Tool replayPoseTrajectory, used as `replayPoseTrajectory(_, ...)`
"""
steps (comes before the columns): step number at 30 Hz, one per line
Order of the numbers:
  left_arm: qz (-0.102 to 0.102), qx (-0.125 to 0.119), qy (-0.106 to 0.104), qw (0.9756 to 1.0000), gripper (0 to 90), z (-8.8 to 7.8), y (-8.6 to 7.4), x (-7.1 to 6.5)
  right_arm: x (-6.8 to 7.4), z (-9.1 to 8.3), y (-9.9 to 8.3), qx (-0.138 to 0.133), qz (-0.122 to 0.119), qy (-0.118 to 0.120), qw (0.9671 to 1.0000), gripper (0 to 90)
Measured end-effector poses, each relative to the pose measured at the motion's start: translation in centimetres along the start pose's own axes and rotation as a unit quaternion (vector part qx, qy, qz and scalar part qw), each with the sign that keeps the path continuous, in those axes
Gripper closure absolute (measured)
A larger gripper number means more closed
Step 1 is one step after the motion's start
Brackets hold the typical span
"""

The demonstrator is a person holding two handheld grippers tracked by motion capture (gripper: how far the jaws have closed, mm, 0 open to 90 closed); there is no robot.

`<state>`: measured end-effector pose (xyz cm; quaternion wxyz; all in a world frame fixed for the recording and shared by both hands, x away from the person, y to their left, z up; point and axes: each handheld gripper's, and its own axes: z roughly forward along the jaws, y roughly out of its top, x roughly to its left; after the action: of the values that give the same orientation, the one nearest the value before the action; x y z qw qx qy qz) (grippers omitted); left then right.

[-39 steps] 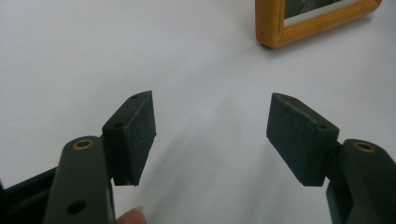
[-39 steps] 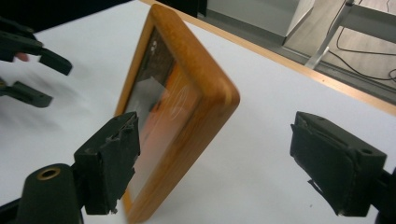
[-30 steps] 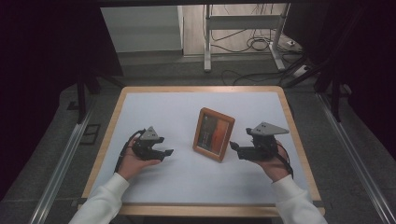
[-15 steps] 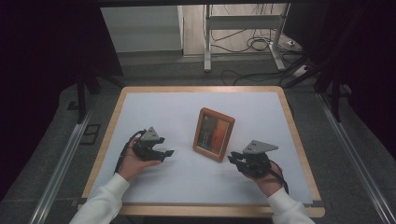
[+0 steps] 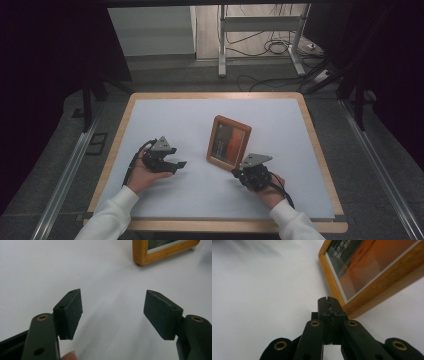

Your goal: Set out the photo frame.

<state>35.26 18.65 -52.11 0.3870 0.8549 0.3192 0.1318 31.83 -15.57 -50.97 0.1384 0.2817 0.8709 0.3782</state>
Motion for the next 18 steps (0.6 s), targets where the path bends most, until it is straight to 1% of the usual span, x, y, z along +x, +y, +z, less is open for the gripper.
replayPoseTrajectory(4, 0.0, 0.002, 0.0, 1.0, 31.0, 0.0, 0.0, 0.0, -0.1, 1.0, 0.1, 0.011, -0.002, -0.005, 0.9999, 89.4)
replayPoseTrajectory(5, 0.0, 0.002, 0.0, 1.0, 31.0, 0.0, 0.0, 0.0, -0.1, 1.2, 0.1, 0.015, 0.001, -0.005, 0.9999, 89.4)
replayPoseTrajectory(9, 0.0, 0.002, 0.0, 1.0, 31.0, 0.0, -0.1, 0.0, -0.4, 2.0, -0.1, 0.025, 0.003, -0.015, 0.9996, 89.5)
replayPoseTrajectory(11, 0.0, 0.002, 0.0, 1.0, 31.0, 0.0, -0.1, 0.0, -0.6, 2.1, -0.2, 0.025, 0.006, -0.009, 0.9996, 89.5)
replayPoseTrajectory(14, 0.001, 0.003, 0.0, 1.0, 31.0, 0.1, -0.1, 0.0, -0.5, 2.1, -0.2, 0.028, 0.001, -0.011, 0.9995, 89.5)
replayPoseTrajectory(18, 0.002, 0.004, 0.001, 1.0, 31.0, 0.1, 0.0, 0.0, -0.6, 2.0, -0.2, 0.026, 0.003, -0.013, 0.9996, 89.5)
